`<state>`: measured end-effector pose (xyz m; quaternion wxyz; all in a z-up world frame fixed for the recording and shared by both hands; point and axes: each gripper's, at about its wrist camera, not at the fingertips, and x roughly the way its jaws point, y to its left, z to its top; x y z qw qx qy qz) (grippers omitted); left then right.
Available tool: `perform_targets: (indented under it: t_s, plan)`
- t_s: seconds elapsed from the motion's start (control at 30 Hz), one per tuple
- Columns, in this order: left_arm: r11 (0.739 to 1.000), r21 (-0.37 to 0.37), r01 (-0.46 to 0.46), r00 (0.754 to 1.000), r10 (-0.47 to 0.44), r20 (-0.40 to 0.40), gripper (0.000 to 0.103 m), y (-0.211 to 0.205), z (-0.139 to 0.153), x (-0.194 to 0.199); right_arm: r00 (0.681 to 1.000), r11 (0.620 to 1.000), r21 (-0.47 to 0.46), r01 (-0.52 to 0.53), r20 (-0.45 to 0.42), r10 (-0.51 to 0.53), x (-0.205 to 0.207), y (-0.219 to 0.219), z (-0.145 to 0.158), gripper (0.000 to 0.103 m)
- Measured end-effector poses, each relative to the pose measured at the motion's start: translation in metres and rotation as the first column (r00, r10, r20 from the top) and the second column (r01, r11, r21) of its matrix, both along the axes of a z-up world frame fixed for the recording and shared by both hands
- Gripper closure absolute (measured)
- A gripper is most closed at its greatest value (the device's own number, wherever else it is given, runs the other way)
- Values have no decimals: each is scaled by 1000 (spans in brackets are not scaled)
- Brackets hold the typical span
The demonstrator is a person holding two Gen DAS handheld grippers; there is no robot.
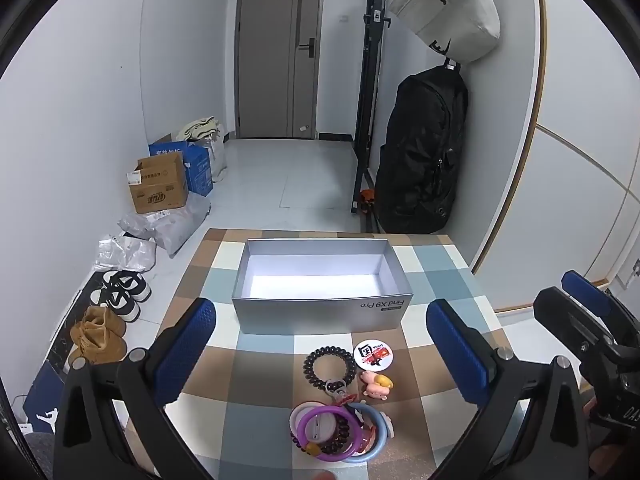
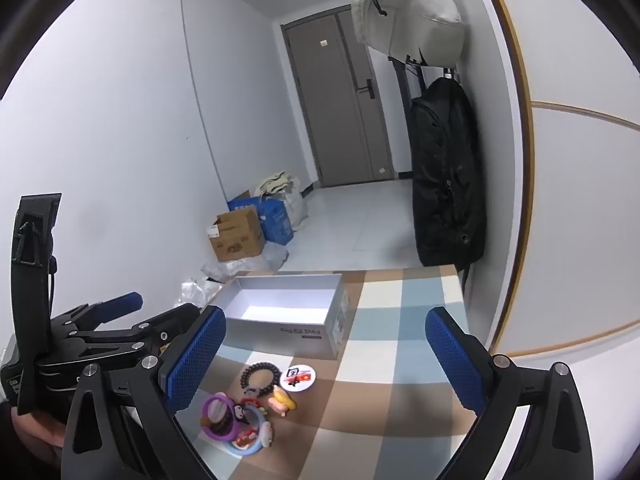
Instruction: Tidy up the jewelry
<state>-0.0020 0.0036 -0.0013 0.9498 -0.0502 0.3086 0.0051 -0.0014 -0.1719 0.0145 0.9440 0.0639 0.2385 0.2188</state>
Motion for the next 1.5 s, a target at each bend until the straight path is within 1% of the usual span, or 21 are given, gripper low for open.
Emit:
perform_targets:
  t_s: [0.03,0.07,0.2,0.33,0.7,1.03,1.5]
  plan:
    - [1000,-3,1,1000,-1,-2,1,1,0,-1,1000,1000,-3,1,2,-1,0,0,0,2]
    - [1000,18,-10,1000,10,-3,1,-4,2,2,1000,1000,-6,0,4,0,0,0,0,2]
    - [1000,28,-12,1000,12,-2,1,-9,4,1,1000,1000,-12,-2,4,2,0,-2,0,2]
    - [1000,14,-12,1000,12,2,1,-1,-2,1,1000,1000,-14,1,7,-1,-1,0,1,2]
    - [1000,21,-8,1000,8,6,1,-3,0,1,1000,1000,-14,2,5,-2,-2,1,3,2]
    - [1000,15,9,1000,-9,5,1,-1,1,2,1000,1000,-12,5,5,-5,-2,-1,3,2]
    - [1000,2,9,1000,-9,6,1,-1,1,0,1000,1000,-13,7,4,-7,-2,-1,5,2]
